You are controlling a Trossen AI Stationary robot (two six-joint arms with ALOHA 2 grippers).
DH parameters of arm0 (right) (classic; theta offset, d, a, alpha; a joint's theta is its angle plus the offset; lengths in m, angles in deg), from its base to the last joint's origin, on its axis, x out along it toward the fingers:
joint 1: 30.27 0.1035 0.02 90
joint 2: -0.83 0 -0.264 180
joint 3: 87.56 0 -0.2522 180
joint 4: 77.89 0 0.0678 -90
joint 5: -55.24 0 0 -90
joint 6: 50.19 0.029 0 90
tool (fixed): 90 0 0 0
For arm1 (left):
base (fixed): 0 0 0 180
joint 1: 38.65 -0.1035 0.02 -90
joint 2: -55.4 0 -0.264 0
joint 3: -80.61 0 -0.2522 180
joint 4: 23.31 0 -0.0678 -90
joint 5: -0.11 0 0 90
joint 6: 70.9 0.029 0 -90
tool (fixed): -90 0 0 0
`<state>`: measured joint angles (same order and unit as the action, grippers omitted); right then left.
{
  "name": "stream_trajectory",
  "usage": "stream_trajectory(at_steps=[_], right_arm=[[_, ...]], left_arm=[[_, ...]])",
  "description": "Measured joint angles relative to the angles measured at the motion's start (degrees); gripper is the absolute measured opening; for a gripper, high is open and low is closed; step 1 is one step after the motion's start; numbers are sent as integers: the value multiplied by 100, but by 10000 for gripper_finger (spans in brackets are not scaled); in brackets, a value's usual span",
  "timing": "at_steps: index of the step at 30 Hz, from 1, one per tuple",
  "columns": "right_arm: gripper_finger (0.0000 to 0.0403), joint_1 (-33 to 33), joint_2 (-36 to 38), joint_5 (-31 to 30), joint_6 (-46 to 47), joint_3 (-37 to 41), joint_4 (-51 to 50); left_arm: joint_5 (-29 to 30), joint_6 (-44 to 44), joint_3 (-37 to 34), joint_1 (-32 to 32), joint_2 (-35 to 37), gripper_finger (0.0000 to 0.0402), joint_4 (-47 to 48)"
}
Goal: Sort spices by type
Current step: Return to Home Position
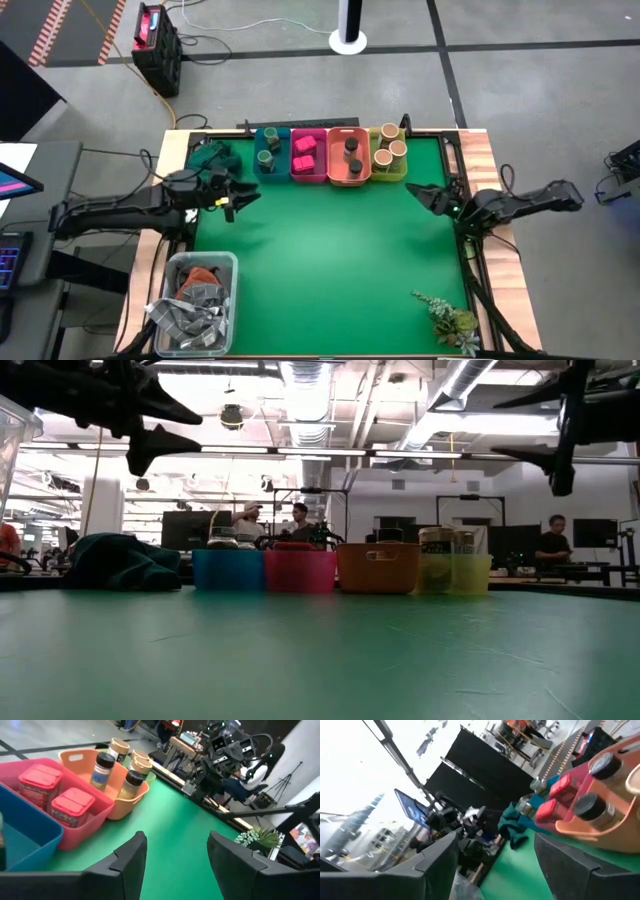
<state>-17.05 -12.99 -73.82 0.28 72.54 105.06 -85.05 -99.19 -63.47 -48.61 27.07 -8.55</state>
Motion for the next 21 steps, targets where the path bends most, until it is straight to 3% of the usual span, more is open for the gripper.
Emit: stream_trajectory(at_steps=[6, 14, 21], right_arm=[[281, -373, 1357, 145, -148, 0, -922], [281, -1070, 1377, 653, -388, -100, -1165], [281, -2097, 1372, 1577, -803, -500, -1217]], left_arm=[[7, 169, 2, -380, 141, 179, 203], [-707, 421, 4, -1280, 50, 157, 187], [-1554, 667, 7, -2223, -84, 141, 169]])
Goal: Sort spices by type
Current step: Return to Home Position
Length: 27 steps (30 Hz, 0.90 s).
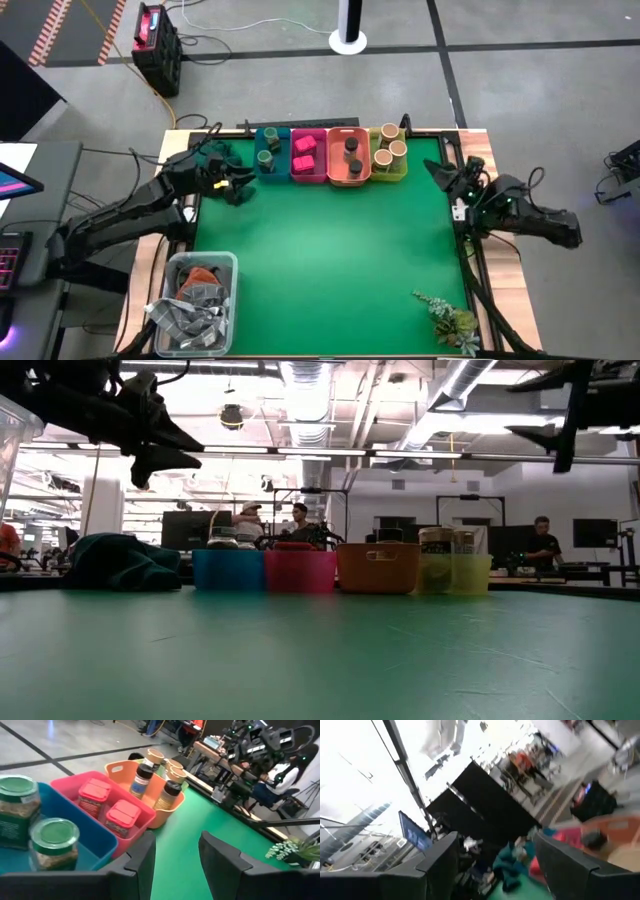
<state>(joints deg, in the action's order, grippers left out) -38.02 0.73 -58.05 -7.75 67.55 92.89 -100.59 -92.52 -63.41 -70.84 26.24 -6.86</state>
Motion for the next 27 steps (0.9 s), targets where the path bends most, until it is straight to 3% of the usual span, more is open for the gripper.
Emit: stream_trajectory(at_steps=[7, 14, 21, 27], right_arm=[[281, -805, 0, 480, -142, -164, -168], [281, -791, -2, 685, 794, 815, 280], [281, -688, -32, 373, 968, 1061, 271], [281, -733, -26, 191, 1007, 1061, 306]], left_arm=[[-398, 18, -59, -271, -1, 127, -51], [-548, -487, -490, 113, 197, 105, -360], [-210, -471, -575, 260, 292, 92, -80], [887, -294, -577, 260, 292, 91, -22]])
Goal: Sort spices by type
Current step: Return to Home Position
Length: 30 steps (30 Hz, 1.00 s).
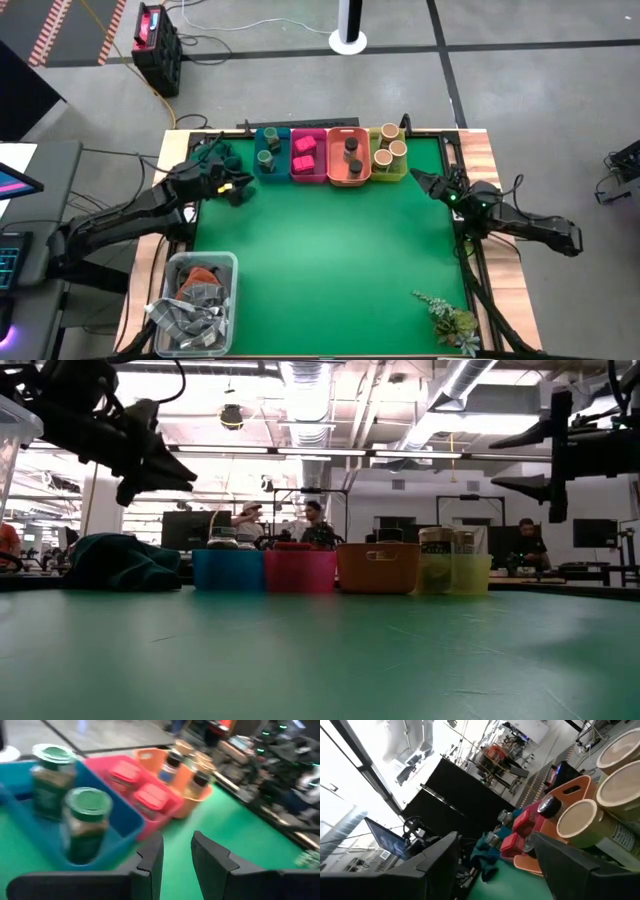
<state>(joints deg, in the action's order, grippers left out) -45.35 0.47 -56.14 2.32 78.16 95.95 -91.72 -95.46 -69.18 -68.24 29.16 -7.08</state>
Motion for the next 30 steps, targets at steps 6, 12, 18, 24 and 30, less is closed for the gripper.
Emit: stream_trajectory(at_steps=[6, 12, 18, 24, 30], right_arm=[[281, -1, 0, 2, 0, 2, -50], [281, -1, 0, 2, 0, 4, -86], [281, -1, 0, 4, 0, 7, -190], [281, -1, 0, 4, 2, 7, -302], [281, -1, 0, 8, 2, 9, -313]], left_arm=[[450, -3, 0, 0, 0, 91, 590], [458, 13, 0, 0, 0, 91, 1355], [488, -266, 0, 0, 0, 91, 1818], [705, 573, 0, 0, 0, 91, 1972], [705, 845, 0, 0, 0, 91, 2067]])
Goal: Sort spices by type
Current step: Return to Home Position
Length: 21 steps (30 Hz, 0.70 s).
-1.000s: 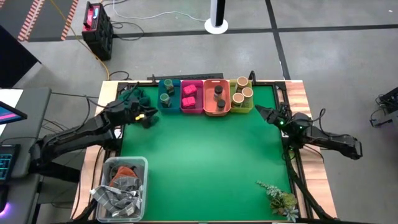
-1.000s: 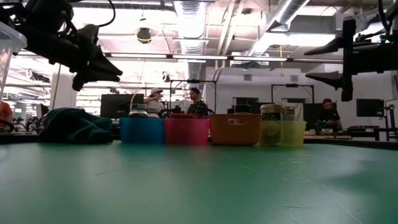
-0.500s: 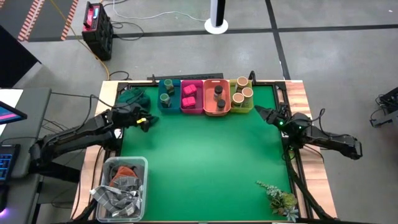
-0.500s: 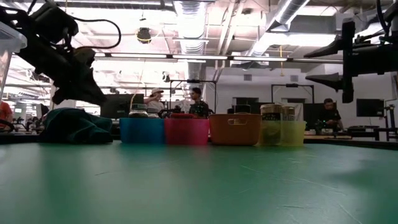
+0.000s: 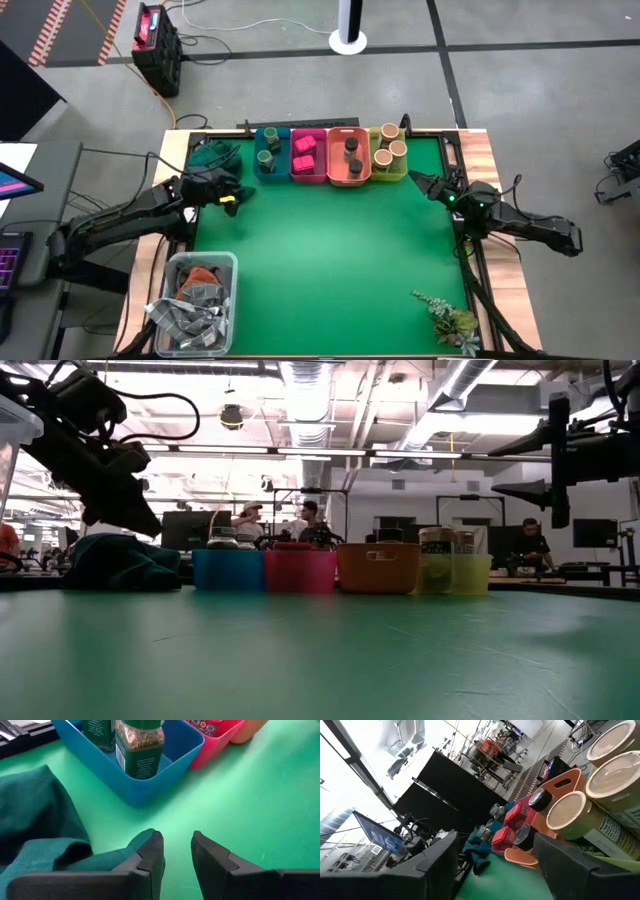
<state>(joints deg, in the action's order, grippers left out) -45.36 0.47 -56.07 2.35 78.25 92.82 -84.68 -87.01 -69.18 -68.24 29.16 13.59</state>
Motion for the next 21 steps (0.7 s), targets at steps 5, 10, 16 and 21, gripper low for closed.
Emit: stream_trajectory(at_steps=[5, 10, 16, 21], right_arm=[[281, 0, 0, -1, 2, 2, -7], [281, 0, 0, 1, 2, 2, -13], [281, 0, 0, 1, 2, 4, -20], [281, 0, 0, 1, 2, 4, -24]], left_arm=[[0, -69, 0, 0, 0, 91, 32], [0, -74, 0, 0, 0, 91, 32], [0, -79, 0, 0, 0, 91, 32], [0, -79, 0, 0, 0, 91, 32]])
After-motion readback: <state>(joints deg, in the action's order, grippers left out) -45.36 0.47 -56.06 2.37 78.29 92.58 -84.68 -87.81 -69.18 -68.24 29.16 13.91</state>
